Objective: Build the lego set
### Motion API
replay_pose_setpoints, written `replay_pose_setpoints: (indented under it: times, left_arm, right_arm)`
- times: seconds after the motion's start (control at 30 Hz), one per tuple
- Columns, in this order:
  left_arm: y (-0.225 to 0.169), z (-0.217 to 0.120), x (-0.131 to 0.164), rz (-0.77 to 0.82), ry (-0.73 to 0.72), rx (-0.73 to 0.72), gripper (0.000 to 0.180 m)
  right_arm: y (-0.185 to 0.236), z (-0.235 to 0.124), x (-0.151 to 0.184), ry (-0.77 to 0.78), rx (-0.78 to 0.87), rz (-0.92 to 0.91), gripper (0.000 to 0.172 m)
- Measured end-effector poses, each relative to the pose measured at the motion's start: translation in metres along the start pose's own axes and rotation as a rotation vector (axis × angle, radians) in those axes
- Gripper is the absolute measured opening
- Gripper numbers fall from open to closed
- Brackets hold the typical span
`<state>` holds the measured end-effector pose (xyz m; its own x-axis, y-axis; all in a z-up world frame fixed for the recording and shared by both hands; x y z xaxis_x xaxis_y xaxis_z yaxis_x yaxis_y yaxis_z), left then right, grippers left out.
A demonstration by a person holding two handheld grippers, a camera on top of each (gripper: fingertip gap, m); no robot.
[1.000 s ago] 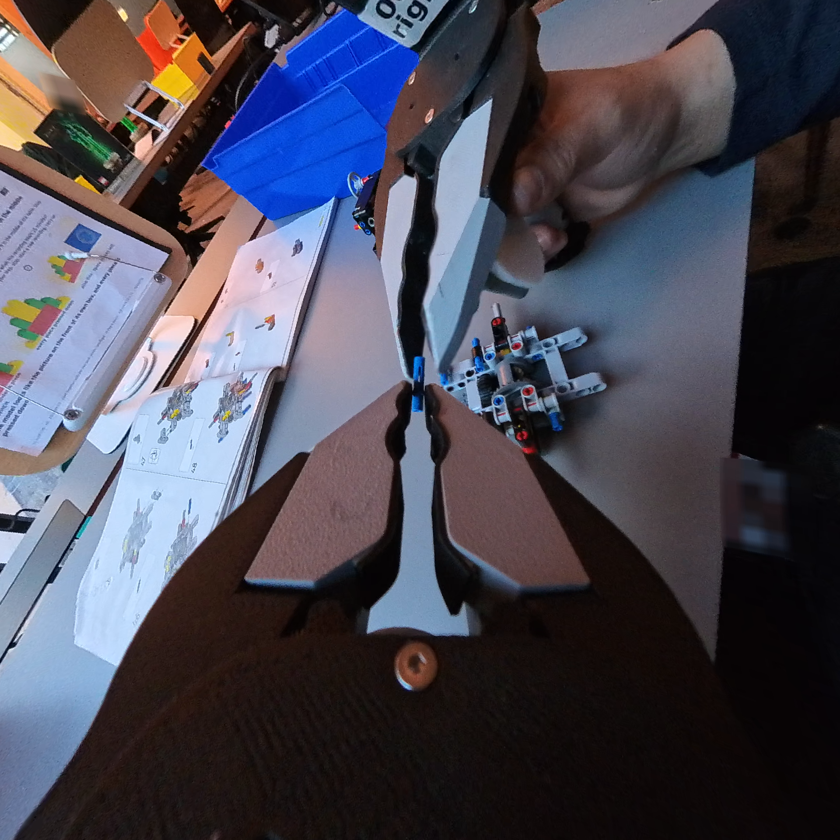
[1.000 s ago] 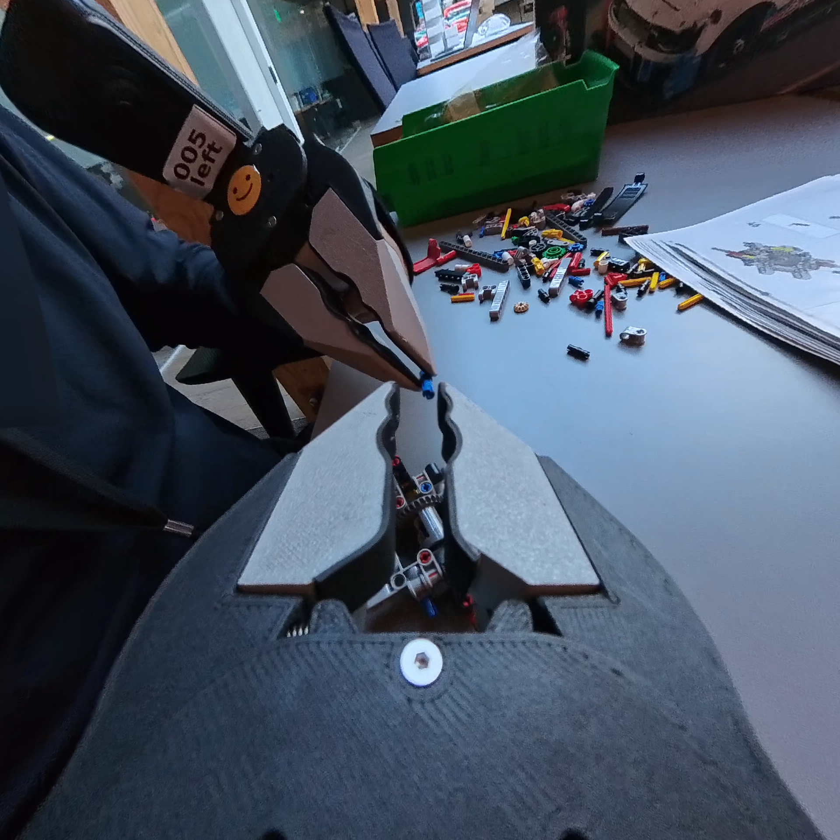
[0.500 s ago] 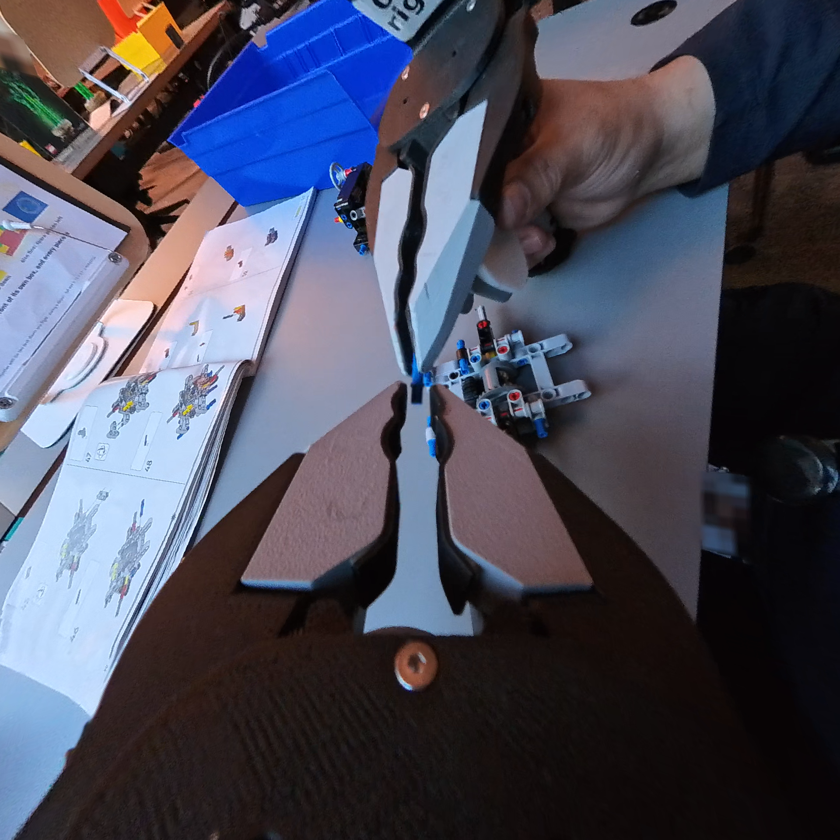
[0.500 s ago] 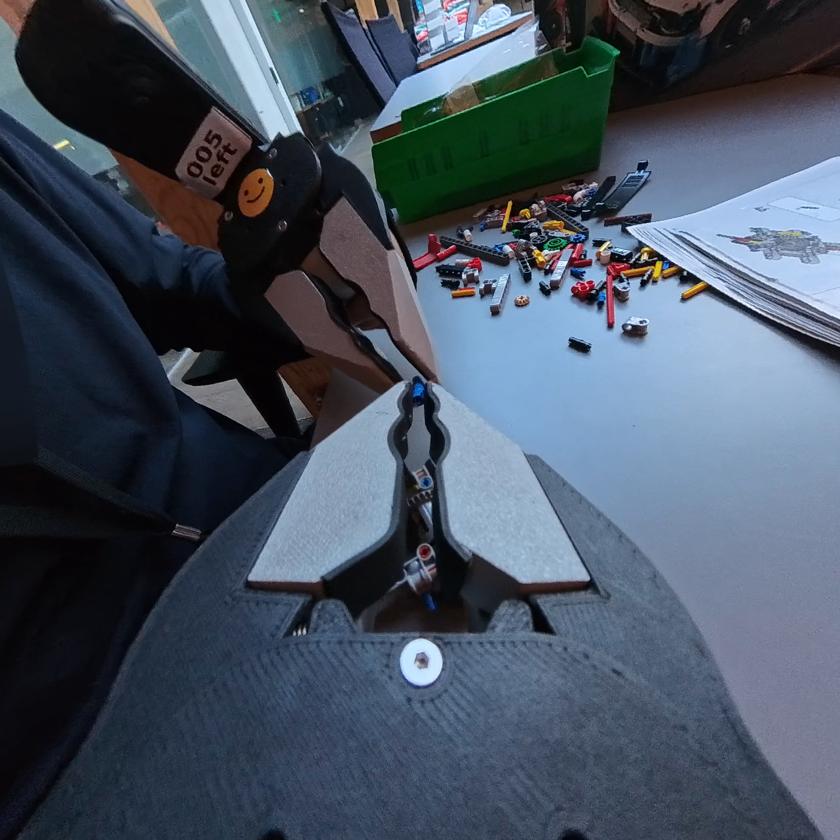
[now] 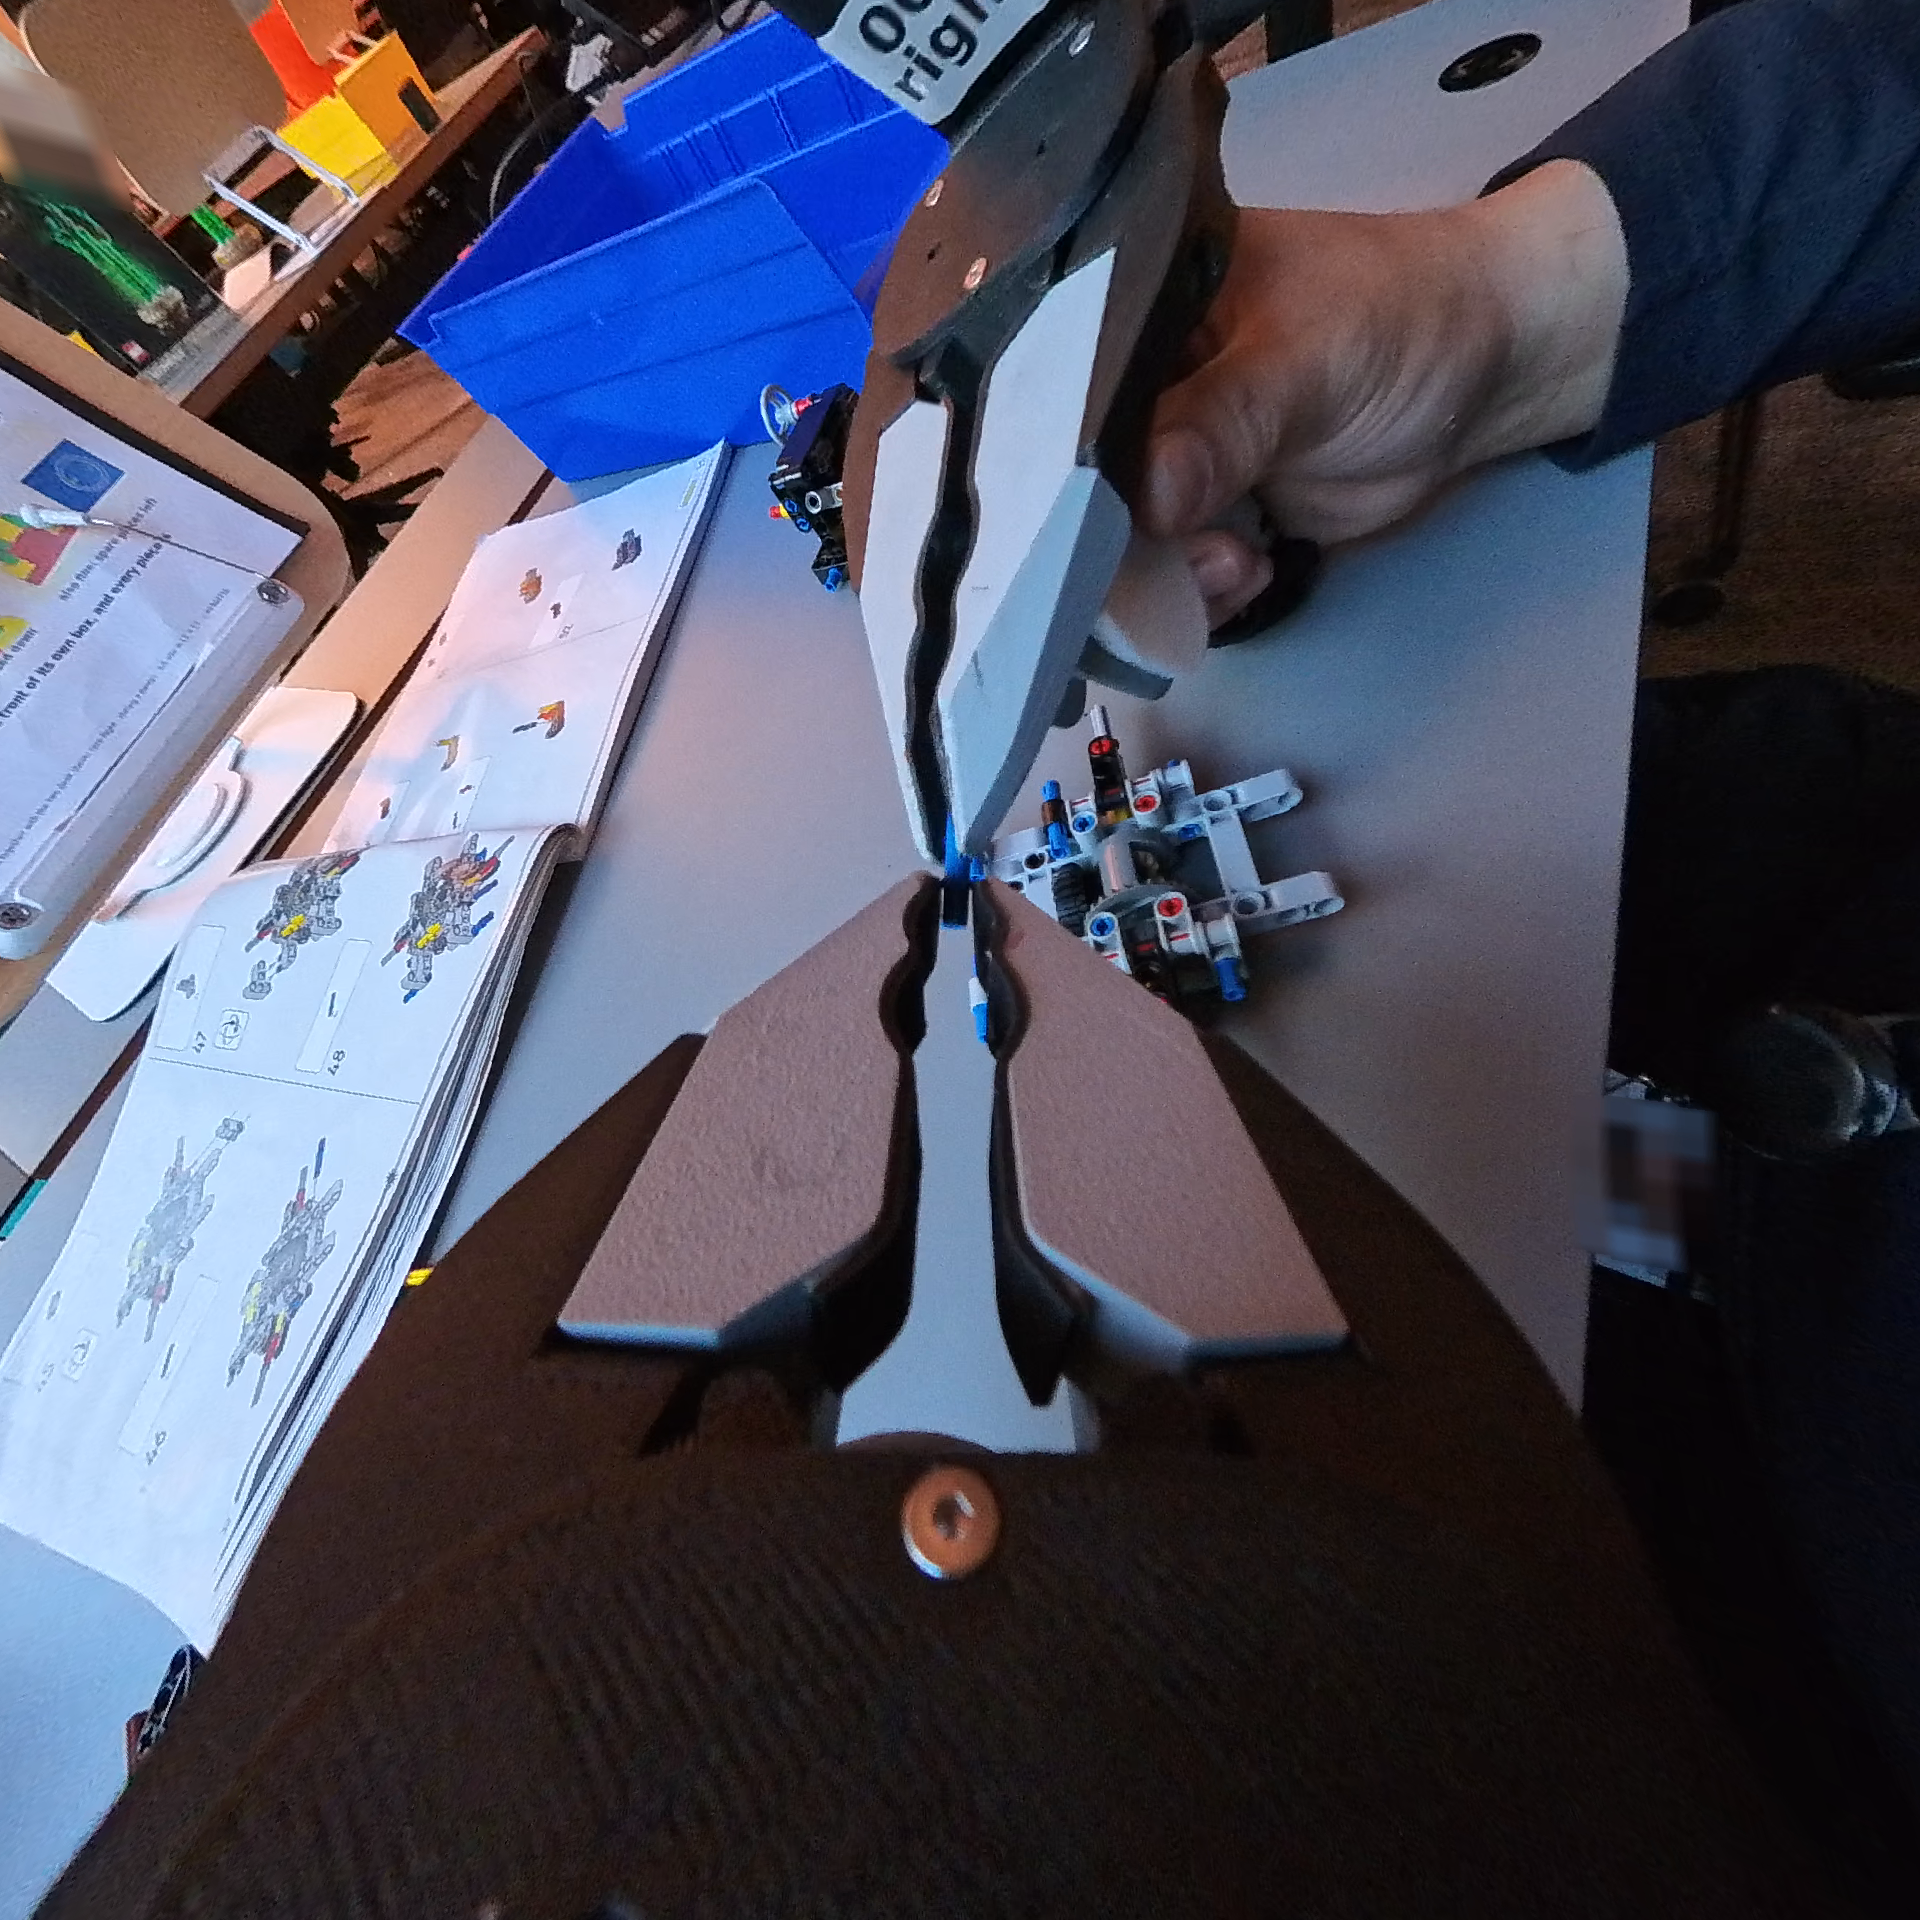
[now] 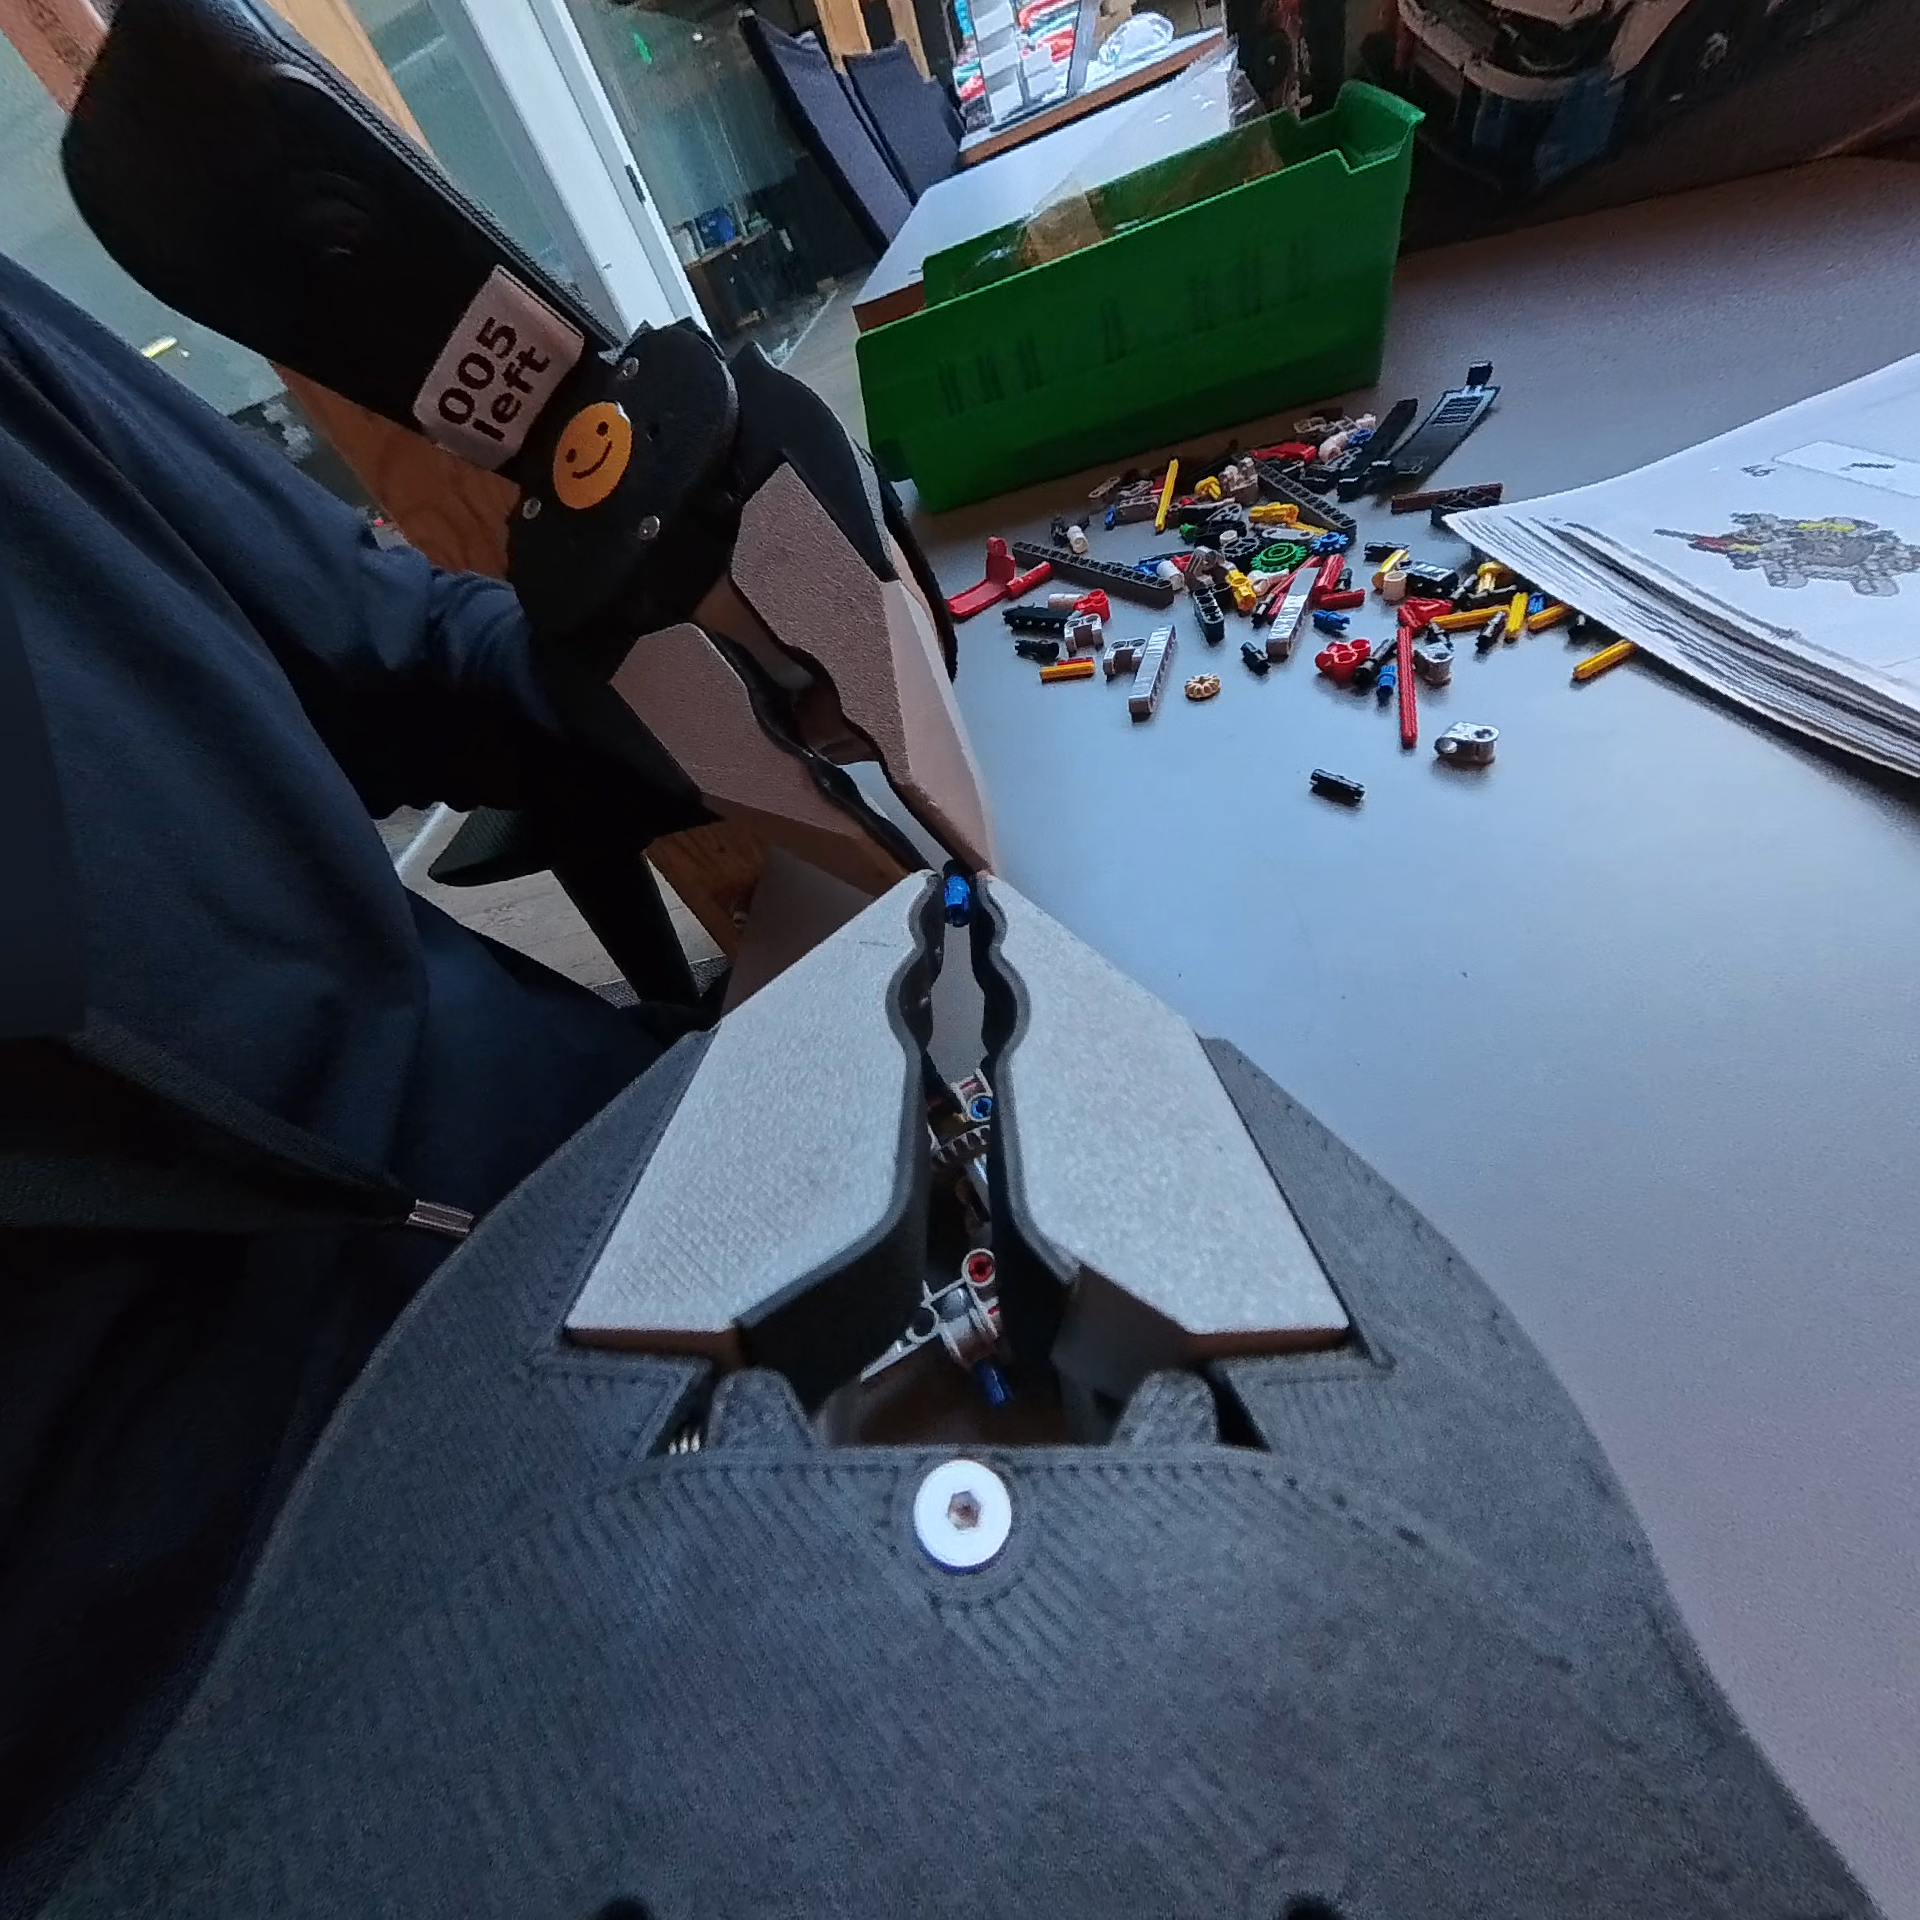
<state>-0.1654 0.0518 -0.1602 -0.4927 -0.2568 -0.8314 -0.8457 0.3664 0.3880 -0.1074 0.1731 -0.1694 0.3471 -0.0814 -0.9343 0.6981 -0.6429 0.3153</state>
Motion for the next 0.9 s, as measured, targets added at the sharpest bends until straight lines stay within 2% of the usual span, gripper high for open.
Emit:
replay_pose_setpoints:
  times: [0.13,0.3,0.37,0.47,0.6,0.9]
  left_arm:
    - [0.0,0.0,-0.001,0.01,-0.007,-0.009,0.004]
    - [0.0,-0.001,0.001,0.038,-0.025,-0.04,0.004]
    - [0.003,-0.001,0.007,0.05,-0.006,-0.075,0.01]
    - [0.004,-0.003,0.009,0.063,-0.014,-0.1,0.007]
    - [-0.001,-0.006,0.003,0.149,-0.052,-0.134,0.002]
    - [-0.008,-0.001,0.005,0.299,-0.012,-0.207,0.002]
  right_arm:
    - [-0.002,0.0,0.0,-0.01,-0.018,0.04,0.001]
    - [-0.007,0.0,0.001,-0.056,-0.08,0.201,0.001]
    - [-0.01,-0.001,0.002,-0.078,-0.097,0.269,0.001]
    - [-0.014,-0.003,0.004,-0.11,-0.129,0.361,0.001]
    - [-0.016,-0.004,0.004,-0.119,-0.147,0.408,0.001]
    - [-0.021,-0.003,0.008,-0.099,-0.161,0.504,0.0]
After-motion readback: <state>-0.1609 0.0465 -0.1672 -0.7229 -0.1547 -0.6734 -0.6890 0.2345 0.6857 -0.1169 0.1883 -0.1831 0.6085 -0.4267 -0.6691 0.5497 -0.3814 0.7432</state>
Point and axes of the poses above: each gripper's, where its closed fingertips meet, z out along the fingers, x out of its underside, y = z × x across the jaws, the point moved 8 cm from there along -z, back along the fingers, and after that the axes turned 3 degrees about -y, right-handed, at the moved point
